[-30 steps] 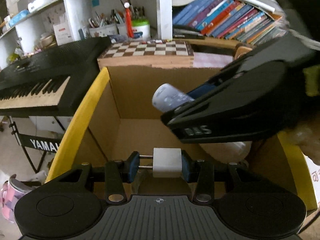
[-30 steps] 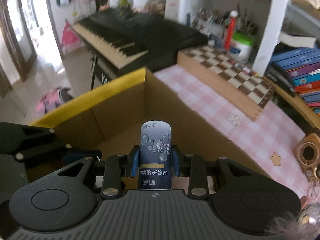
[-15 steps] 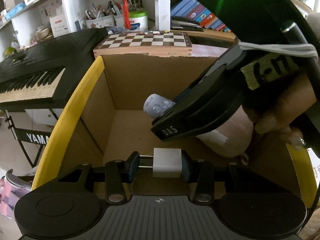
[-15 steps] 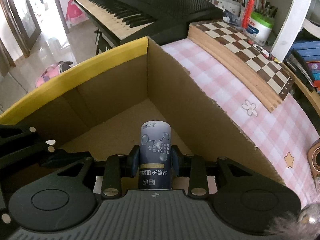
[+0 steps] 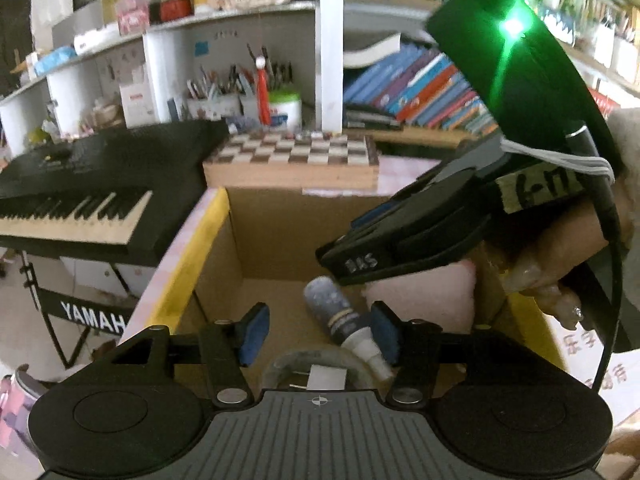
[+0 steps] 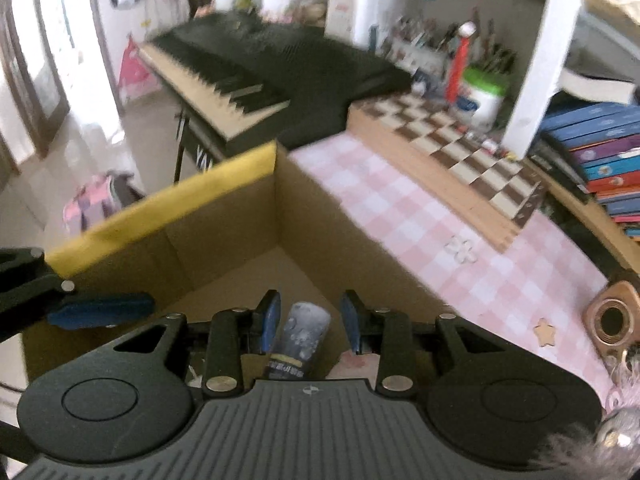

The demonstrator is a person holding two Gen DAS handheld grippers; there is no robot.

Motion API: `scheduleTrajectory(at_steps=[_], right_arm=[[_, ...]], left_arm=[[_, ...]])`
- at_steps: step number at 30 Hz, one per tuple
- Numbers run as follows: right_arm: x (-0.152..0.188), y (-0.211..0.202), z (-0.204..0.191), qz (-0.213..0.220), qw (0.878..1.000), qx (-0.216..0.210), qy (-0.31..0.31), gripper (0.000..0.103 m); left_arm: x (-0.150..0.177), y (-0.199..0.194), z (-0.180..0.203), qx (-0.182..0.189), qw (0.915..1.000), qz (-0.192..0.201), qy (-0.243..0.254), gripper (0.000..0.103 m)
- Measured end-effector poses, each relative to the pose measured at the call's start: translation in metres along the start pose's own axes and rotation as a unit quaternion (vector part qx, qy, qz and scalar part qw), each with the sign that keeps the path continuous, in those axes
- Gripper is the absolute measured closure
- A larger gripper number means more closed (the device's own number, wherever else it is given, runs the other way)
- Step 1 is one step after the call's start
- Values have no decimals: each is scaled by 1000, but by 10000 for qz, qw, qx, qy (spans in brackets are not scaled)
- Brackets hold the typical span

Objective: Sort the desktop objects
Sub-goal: 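Lower the adapter and spray bottle into the box and open both tools, then withdraw both tools from the box back over the table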

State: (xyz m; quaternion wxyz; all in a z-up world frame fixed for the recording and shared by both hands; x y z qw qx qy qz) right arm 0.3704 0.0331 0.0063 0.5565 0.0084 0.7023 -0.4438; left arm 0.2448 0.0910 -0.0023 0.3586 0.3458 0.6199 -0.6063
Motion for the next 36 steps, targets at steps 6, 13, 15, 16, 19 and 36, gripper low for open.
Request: scheduleTrajectory(at_steps=[6,13,15,16,19,36], right_arm=[[-5,-46,2,495,9981,306,182,71],[2,-102,-1,986,9919,669,437,71],[6,-119,-3,1140,9889,802,523,71],[9,-127,-3,1205,9873,862,572,71],[20,-151,-7,1403,9816,1095,688,71],[116,-249,-53,1812,9439,2337,1467,68]], left_arm=[[-10,-26,1,36,9993,366,-6,40],[-13,-55,-1,-142,9967,800,9,29],[-11,-63,-2,-178,9960,876,12,29],[-10,-69,-2,-207,9957,908,5,28],[-6,-86,-5,-273,9943,1028,-28,25],[26,-159,-4,-160,9910,1311,-227,17]])
Point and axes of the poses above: each gripper's, at about its wrist camera, not at the fingertips, and y roughly the way its jaws point, z to its right, x to its underside, the point moved 1 cm from there along y, roughly the way its jaws point, and after that the axes turned 10 degrees about z, right-handed, at the moved point
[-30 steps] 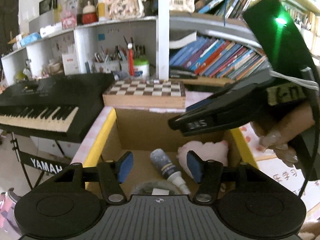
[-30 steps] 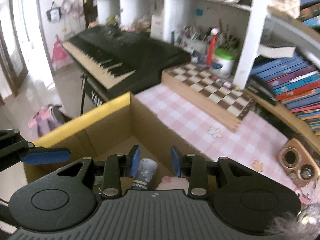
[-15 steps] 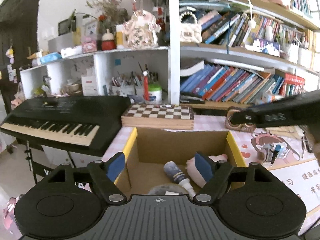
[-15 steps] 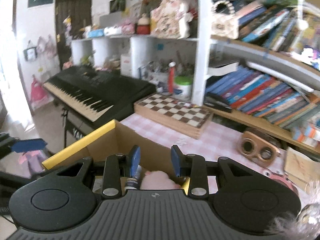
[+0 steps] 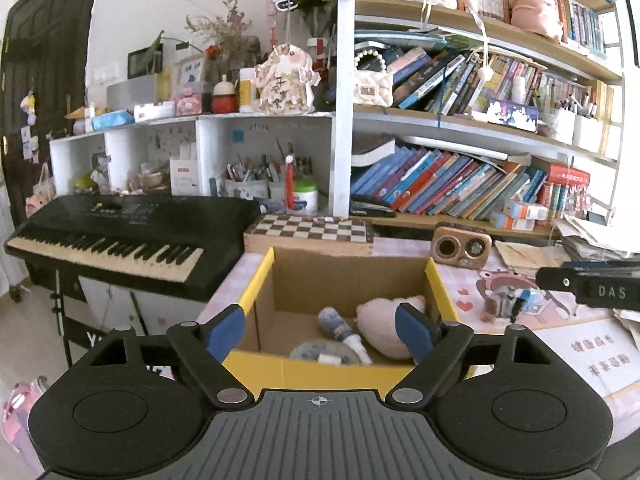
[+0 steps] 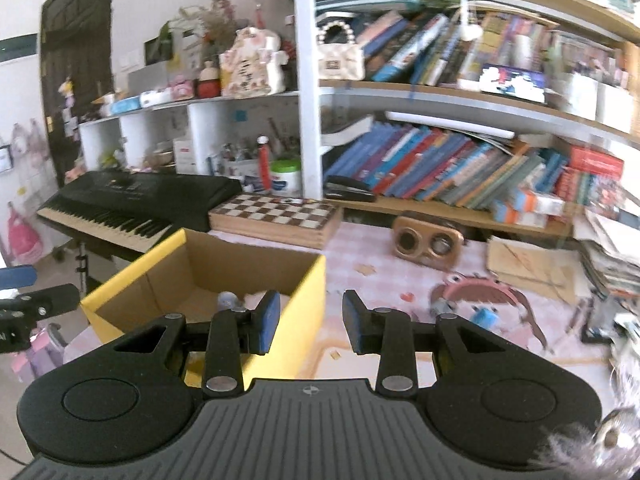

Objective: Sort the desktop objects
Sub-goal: 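Withdraw both tools from the box back over the table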

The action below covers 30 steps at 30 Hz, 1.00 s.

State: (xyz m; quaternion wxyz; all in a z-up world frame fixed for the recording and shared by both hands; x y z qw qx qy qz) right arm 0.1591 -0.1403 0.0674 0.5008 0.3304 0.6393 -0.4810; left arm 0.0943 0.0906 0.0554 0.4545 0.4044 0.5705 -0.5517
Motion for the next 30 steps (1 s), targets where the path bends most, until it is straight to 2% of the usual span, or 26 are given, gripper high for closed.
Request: scheduleTrajectory(at_steps=[5,13,30], right_arm=[[27,-27,-3,-19,9997,248,22,68],[58,-52,-16,-151,9992,345,101,67],[105,-94,-43,-554,9984,132,-47,67]], left_arm=[[15,-16,-2,-4,9999,-119,-80,17],[33,-39,-4,-44,9995,-275,-120,17],[64,-66,12,167,9978,-609,-199,17]])
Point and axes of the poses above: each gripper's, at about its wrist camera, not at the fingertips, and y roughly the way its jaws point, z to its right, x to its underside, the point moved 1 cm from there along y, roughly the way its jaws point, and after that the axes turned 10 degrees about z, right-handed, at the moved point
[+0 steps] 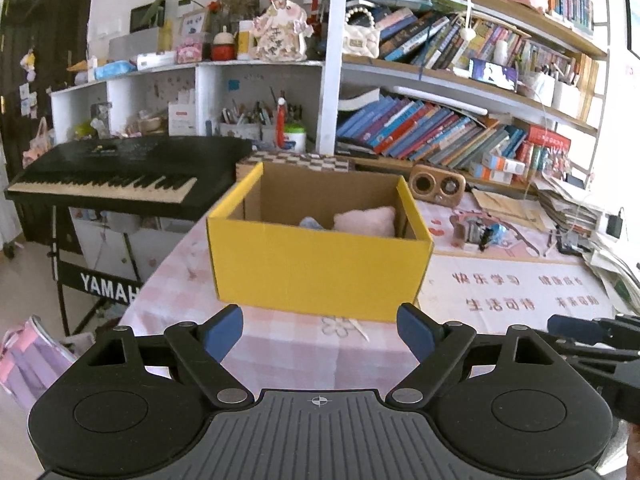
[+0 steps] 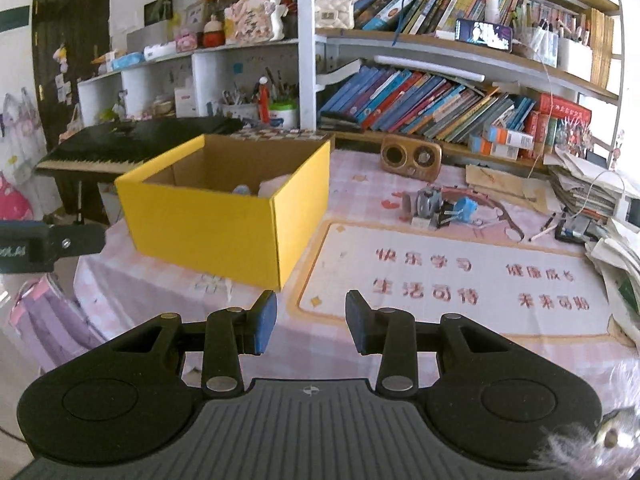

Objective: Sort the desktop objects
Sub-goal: 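Withdraw both tools from the box back over the table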

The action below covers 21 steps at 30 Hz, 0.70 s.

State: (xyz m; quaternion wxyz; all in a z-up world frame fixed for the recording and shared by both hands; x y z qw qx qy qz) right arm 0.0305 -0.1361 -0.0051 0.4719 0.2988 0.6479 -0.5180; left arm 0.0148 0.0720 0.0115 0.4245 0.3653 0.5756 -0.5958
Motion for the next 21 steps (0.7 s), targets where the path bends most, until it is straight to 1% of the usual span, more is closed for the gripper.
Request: scheduleTrajectory(at_steps=[7,13,21], right_arm=[[6,-4,0,-129,9999,-10,-39,66],[11,-8,2,-232,9997,48,-64,63],[18,-15,16,-357,9988,319,71,58]], left_arm=[[19,0,7,143,9994,-317,18,17],[19,1,14,271,9991,-338,45,17],[22,5,31,548,9975,-412,151,16]])
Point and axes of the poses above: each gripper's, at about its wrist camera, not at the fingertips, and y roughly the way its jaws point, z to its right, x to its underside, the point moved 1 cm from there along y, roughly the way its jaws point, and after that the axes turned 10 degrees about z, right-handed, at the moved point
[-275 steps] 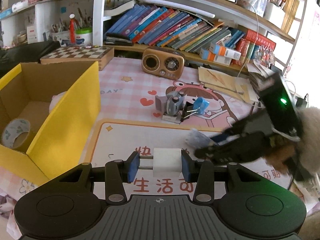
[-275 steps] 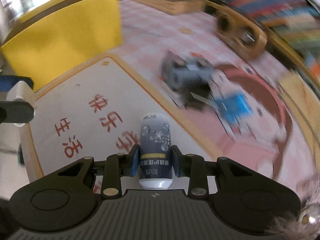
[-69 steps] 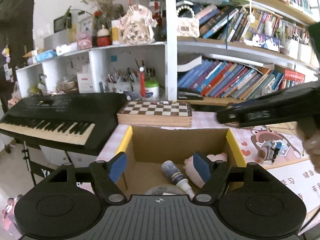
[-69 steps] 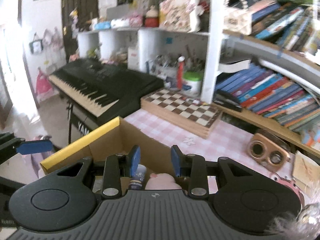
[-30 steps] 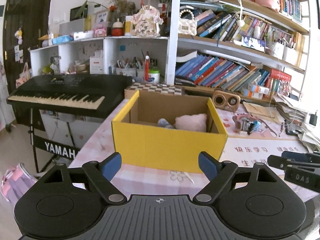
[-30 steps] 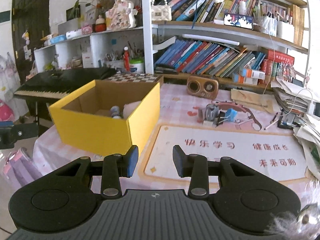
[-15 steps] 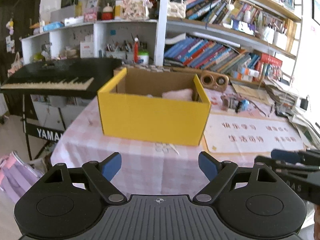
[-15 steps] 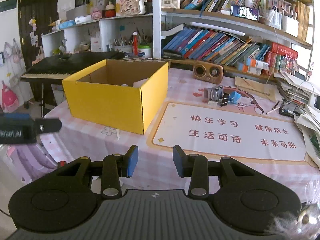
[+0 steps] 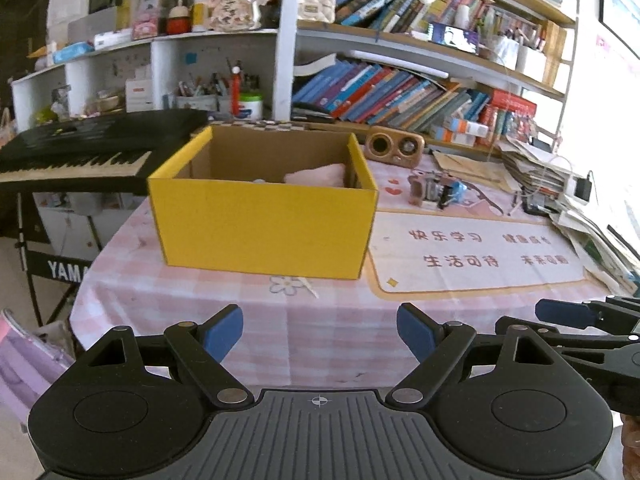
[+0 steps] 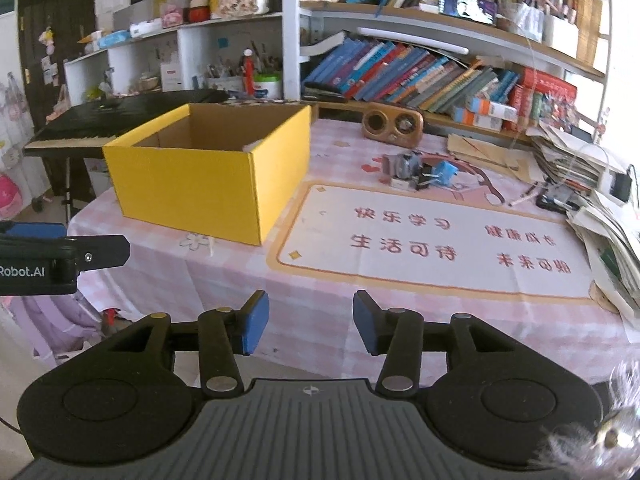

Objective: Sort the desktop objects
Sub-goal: 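Withdraw both tools from the box back over the table, then move the left tool toward the grey toy car on the mat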

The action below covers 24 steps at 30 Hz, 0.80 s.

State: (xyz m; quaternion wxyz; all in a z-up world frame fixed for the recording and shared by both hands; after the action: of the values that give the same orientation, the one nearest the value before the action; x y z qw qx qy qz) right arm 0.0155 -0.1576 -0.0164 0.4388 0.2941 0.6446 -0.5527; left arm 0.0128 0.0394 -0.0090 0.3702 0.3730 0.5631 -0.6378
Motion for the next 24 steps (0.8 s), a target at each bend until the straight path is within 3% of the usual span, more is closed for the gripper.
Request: scheduleTrajectory(at_steps=[16,24], right_arm=[[12,-8,40,-154,9977,564,335,44],[12,-6,64,-229,9952,842,432,29]], left_arm=[[-1,27,42,586,9976,-238,272,16],[-6,44,65,832,9953,-309,399,16]])
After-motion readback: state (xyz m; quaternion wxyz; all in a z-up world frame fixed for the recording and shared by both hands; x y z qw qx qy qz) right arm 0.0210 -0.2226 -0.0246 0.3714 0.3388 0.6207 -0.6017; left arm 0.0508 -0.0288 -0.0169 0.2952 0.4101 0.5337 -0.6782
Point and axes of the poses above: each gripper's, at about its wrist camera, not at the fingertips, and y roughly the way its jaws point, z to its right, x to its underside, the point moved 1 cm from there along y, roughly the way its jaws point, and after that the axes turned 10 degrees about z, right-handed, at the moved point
